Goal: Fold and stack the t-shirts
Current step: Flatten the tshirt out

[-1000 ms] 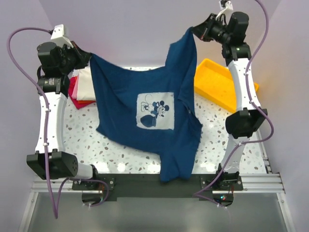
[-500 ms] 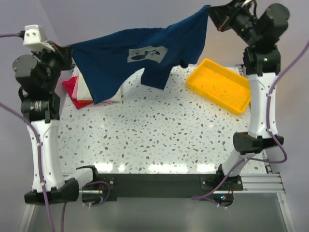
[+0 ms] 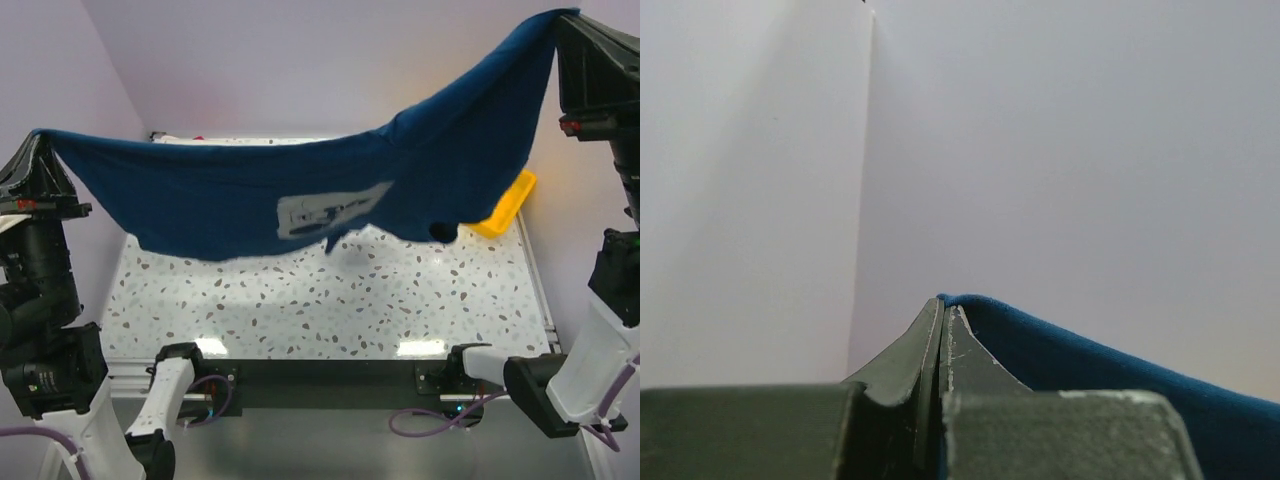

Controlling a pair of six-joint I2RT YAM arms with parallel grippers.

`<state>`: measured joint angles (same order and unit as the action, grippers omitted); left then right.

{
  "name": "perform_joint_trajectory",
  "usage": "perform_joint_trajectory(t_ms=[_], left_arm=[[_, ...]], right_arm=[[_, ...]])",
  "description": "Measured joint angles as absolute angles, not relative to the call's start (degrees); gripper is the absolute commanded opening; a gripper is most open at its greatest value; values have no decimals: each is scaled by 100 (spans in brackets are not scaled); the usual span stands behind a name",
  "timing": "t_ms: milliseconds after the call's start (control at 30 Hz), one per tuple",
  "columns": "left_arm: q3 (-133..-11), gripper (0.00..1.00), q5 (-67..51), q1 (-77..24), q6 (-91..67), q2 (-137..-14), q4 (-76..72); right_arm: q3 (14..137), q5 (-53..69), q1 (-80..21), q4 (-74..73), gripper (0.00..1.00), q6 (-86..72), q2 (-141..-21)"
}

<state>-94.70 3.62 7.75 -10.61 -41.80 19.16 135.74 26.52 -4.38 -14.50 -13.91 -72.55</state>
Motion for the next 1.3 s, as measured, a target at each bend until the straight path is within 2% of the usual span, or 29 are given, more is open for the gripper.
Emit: perform_joint_trajectory(t_ms=[267, 533, 567, 600, 633, 667, 700, 733, 767, 800, 867, 1033, 1300], left_arm=[[-8954, 0, 242, 775, -1234, -4206, 1933], [-7417, 0, -189, 775, -1391, -5787, 1590], [-7094, 6, -196, 775, -1380, -6082, 1420], [-6799, 19, -193, 775, -1365, -6364, 1356], [-6525, 35, -183, 775, -1317, -6632, 1299], [-6276, 69, -169, 775, -1299, -6910, 1245], [-6152, 81, -156, 775, -1247, -7094, 1238], [-6058, 91, -126, 775, -1260, -7286, 1232], [-6016, 100, -91, 775, -1234, -7452, 1225], [-6016, 100, -56, 775, -1238, -7594, 1199], [-6053, 100, 16, 775, -1258, -7760, 1135], [-6206, 100, 69, 655, -1245, -7655, 1094], [-5957, 100, 163, 23, -1914, -7129, 1575]], right_arm=[[13646, 2685, -440, -1133, 0, -1372, -7747], [13778, 3015, -519, -738, 0, -1758, -10165], [13775, 3004, -556, -731, 0, -1791, -10626], [13775, 2967, -604, -729, 0, -1800, -11087], [13767, 2917, -652, -757, 11, -1806, -11537], [13747, 2832, -709, -836, 23, -1822, -11994], [13745, 2753, -762, -910, 43, -1809, -12333], [13749, 2646, -836, -1037, 79, -1846, -12746], [13756, 2571, -915, -1203, 90, -1861, -13117], [13753, 2491, -989, -1385, 98, -1828, -13423], [13607, 2377, -1127, -1621, 99, -1828, -13778], [12145, 2119, -1444, -1647, 99, -1767, -13447], [10307, 1931, -1865, -1562, 99, -1490, -11504]])
